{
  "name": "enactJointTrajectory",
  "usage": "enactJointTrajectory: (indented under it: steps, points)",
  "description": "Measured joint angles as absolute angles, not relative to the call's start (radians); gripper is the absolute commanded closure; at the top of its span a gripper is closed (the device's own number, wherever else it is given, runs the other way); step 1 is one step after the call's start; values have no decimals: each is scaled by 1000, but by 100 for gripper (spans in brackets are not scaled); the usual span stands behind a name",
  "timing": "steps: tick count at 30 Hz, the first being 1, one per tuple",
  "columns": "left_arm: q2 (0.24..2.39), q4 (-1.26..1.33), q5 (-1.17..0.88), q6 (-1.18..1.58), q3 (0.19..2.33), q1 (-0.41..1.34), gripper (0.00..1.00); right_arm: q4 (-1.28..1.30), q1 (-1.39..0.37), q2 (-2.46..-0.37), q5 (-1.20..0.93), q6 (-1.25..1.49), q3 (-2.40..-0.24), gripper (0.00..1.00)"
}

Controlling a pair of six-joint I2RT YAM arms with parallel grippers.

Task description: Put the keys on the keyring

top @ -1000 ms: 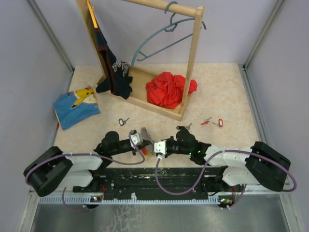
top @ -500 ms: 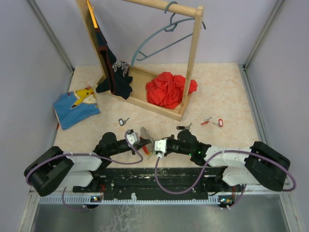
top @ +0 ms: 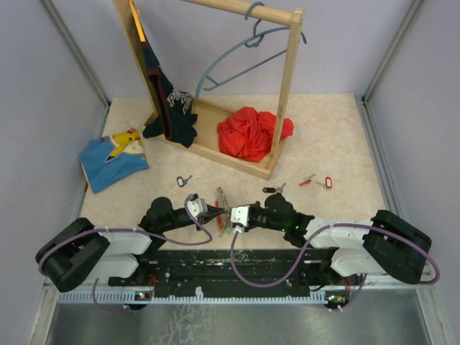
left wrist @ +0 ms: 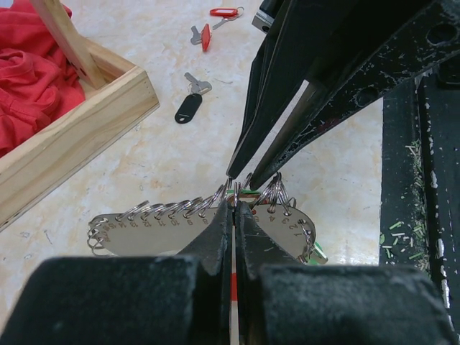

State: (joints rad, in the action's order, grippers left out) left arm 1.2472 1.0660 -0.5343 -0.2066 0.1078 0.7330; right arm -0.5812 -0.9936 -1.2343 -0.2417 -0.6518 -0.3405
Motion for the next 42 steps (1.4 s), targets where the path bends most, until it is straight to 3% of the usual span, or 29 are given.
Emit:
enactJointTrajectory:
  steps: [4, 8, 16, 23, 42]
  points:
    - [1247, 1073, -543, -207, 107, 733, 100, -599, -991, -1236, -253, -635, -340, 87]
    - [1247, 1076, -544, -207, 105, 733, 100, -607, -990, -1241, -258, -626, -340, 100]
    - [1247, 1088, -541, -202, 98, 733, 100, -608, -990, -1244, -261, -625, -340, 100]
    - [1249, 1100, -539, -195, 98, 733, 84, -513, -990, -1214, -260, -677, -371, 100]
    - [1261, 1084, -566, -200, 121, 733, 70, -264, -986, -1184, -259, -774, -487, 100]
